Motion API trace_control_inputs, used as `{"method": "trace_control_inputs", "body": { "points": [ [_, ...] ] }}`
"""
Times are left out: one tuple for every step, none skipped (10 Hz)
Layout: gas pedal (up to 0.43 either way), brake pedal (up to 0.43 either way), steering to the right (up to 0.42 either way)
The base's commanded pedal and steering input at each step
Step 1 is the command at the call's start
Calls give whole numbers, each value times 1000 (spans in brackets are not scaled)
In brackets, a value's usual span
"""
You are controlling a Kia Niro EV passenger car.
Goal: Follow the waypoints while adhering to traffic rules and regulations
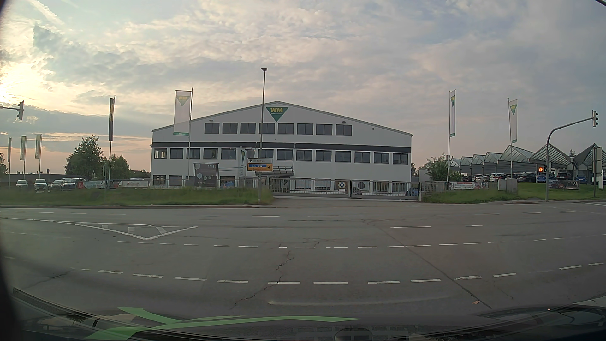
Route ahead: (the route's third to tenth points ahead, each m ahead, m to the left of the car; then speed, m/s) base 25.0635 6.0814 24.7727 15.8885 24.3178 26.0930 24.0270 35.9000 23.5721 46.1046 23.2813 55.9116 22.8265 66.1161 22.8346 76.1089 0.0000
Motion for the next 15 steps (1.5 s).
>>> {"method": "trace_control_inputs", "body": {
  "points": [
    [0,366,-25],
    [0,341,-25],
    [0,311,-25],
    [0,220,-25],
    [0,0,-25],
    [0,0,-25],
    [0,0,-25],
    [0,0,-25],
    [0,0,-25],
    [0,0,-25],
    [0,0,-25],
    [169,0,-25],
    [228,0,-25],
    [228,0,-25],
    [240,0,-25]
  ]
}}
